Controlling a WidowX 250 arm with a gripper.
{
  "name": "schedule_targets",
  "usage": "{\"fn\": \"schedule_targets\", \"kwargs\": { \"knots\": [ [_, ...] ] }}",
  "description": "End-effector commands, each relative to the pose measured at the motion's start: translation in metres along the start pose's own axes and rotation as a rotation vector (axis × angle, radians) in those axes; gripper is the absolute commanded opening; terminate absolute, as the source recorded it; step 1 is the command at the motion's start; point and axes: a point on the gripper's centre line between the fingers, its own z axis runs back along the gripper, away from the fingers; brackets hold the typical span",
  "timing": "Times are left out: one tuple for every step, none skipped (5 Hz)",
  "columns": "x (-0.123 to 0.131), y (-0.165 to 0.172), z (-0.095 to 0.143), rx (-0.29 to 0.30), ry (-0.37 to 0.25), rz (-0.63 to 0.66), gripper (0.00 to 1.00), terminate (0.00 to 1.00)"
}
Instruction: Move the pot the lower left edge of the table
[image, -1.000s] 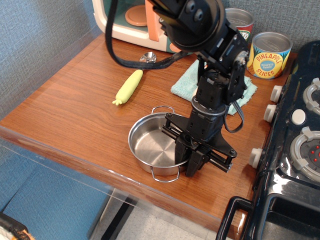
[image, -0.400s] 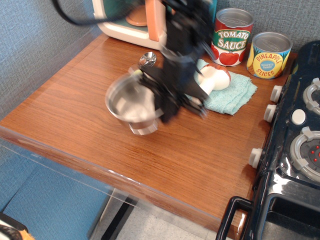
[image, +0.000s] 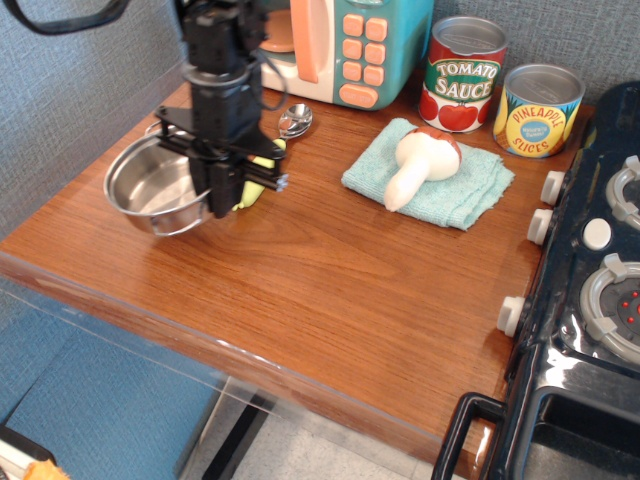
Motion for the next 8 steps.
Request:
{"fn": "schedule_targets", "kwargs": {
  "knots": [
    [-0.011, 0.047, -0.012, 0.036, 0.043, 0.040, 0.00, 0.00],
    [-0.016, 0.053, -0.019, 0.031, 0.082, 0.054, 0.00, 0.00],
    [-0.017, 0.053, -0.019, 0.035, 0.087, 0.055, 1.00, 0.00],
    [-0.011, 0.044, -0.004, 0.060, 0.031, 0.009, 1.00, 0.00],
    [-0.009, 0.032, 0.018, 0.103, -0.029, -0.039, 1.00, 0.00],
    [-0.012, 0.026, 0.034, 0.130, -0.077, -0.051, 1.00, 0.00],
    [-0.013, 0.024, 0.031, 0.105, -0.052, -0.007, 1.00, 0.00],
    [-0.013, 0.024, 0.031, 0.105, -0.052, -0.007, 1.00, 0.00]
  ]
}}
